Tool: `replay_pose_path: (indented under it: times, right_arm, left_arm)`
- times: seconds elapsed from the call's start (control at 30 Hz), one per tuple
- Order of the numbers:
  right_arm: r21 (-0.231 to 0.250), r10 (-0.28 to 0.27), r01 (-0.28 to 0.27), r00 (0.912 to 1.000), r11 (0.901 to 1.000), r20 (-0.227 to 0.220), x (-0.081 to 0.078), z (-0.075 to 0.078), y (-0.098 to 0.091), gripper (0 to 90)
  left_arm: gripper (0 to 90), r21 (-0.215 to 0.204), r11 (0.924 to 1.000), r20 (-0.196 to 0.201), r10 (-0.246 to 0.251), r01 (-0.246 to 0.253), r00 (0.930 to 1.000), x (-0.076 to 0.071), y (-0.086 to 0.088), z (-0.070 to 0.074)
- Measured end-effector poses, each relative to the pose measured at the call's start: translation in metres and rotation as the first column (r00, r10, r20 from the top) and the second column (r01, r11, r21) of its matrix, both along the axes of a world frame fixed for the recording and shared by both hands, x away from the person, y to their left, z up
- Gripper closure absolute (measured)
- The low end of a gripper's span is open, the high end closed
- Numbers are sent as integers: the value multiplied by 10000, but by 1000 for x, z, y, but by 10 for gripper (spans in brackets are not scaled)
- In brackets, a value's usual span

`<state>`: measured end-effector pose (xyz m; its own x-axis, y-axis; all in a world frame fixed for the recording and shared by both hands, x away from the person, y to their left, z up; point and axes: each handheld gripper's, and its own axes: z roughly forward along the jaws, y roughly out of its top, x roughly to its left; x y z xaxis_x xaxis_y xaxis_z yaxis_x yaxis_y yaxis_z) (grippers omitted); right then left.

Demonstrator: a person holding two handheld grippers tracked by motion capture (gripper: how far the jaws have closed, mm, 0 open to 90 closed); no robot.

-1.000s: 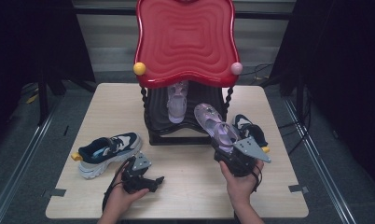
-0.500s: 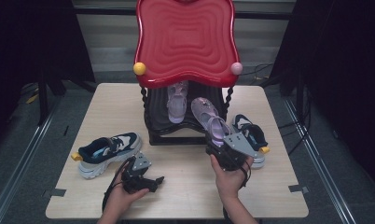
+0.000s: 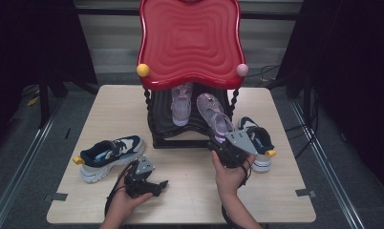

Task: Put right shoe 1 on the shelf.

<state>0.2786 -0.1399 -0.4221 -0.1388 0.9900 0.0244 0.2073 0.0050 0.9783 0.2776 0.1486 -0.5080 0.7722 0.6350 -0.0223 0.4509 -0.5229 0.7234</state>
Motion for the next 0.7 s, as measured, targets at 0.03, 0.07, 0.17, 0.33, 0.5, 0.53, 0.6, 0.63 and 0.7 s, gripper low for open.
replay_pose_path:
  times: [0.03,0.07,0.17,0.33,0.5,0.53,0.6,0.63,0.7]
  right_arm:
    - [-12,-93,93,10000,10000,-16,1,0,1,367]
    - [-3,-89,89,10000,10000,-20,3,-1,2,367]
    - [-43,-180,180,9998,9998,-39,7,-1,6,367]
    - [-111,-445,444,9989,9990,-116,15,-2,12,367]
    - [-139,-719,717,9973,9973,-147,22,-2,18,367]
    - [-183,-788,786,9968,9967,-136,23,-2,19,367]
    - [-215,-907,903,9957,9957,-162,25,-2,20,367]
    - [-178,-945,943,9955,9954,-111,27,-2,21,367]
    - [-236,-1089,1086,9940,9938,-112,30,-2,22,367]
  left_arm:
    - [155,2,10000,0,-1,1,10000,0,0,0]
    - [155,16,10000,8,15,-15,10000,0,0,0]
    - [155,15,10000,5,14,-14,10000,0,0,0]
    - [155,14,10000,6,16,-16,10000,0,0,0]
    - [155,-8,10000,-19,6,-6,10000,0,0,0]
    - [155,-14,10000,-8,1,-1,10000,0,0,0]
    - [155,-10,10000,-20,9,-9,10000,0,0,0]
    - [155,-17,10000,-10,3,-3,10000,0,0,0]
    - [155,-12,10000,-17,8,-8,10000,0,0,0]
